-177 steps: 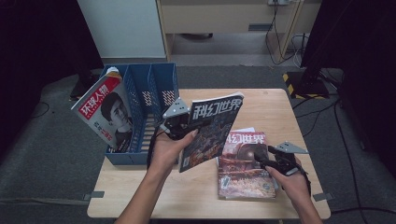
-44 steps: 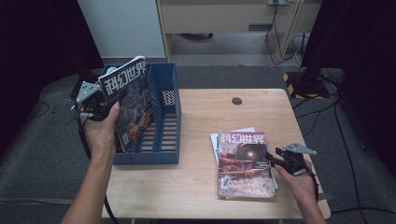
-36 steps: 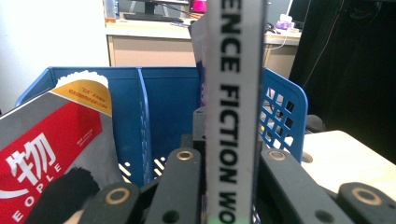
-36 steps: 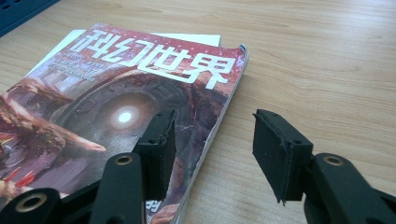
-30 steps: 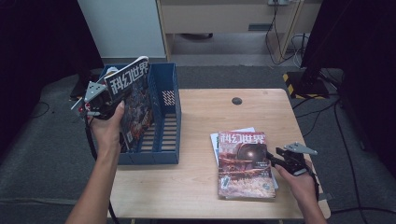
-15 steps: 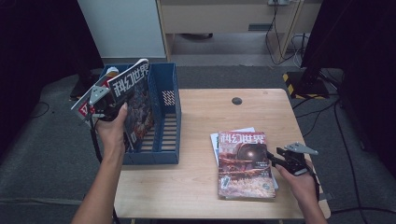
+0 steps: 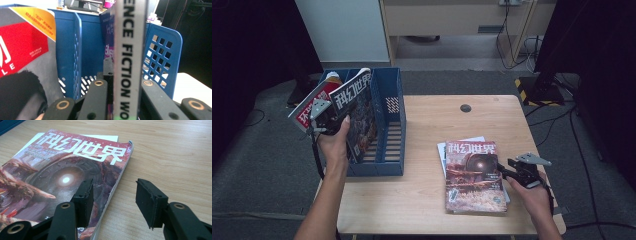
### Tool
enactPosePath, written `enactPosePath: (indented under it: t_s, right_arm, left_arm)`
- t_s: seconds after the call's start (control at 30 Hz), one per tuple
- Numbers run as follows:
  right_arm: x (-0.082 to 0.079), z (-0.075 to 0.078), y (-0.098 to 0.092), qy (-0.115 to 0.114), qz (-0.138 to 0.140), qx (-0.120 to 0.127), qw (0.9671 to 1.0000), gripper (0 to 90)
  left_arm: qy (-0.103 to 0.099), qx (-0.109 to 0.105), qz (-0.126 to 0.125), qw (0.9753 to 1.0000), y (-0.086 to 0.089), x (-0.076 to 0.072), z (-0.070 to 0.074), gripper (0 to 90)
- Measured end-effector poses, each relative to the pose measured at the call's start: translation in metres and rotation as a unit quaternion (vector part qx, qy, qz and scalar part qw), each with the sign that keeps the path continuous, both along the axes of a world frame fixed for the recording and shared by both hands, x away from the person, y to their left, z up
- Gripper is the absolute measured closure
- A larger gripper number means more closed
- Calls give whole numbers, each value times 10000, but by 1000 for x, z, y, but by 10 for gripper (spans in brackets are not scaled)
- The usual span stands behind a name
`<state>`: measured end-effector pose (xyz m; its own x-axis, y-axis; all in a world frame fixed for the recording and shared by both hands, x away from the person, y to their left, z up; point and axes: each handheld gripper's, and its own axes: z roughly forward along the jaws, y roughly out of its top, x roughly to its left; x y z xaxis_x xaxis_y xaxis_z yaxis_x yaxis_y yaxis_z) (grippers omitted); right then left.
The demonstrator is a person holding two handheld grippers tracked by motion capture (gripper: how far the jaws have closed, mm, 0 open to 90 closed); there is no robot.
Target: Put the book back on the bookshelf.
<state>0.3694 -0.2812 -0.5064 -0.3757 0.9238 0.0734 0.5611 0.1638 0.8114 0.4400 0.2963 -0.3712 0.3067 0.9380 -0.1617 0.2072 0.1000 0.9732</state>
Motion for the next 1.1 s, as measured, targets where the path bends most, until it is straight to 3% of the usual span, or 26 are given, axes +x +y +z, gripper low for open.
enactPosePath:
  t_s: [0.2,0.4,0.67,0.9,1.1]
  right_arm:
    - [0,0,0,8,9,-17,10000,483]
    - [0,-1,1,36,1,-18,10000,481]
    - [0,-2,2,60,8,-35,10000,476]
    - [0,-2,2,86,43,-53,9999,472]
    - [0,-3,4,97,50,-60,9999,469]
  left_arm:
    - [12,75,-20,10000,-2,-1,-8,824]
    - [72,7,-44,10000,-1,-2,-20,824]
    - [48,99,51,9999,-2,-7,-22,823]
    - [287,160,191,9993,3,-17,-28,818]
    - [349,94,230,9991,12,-28,-34,813]
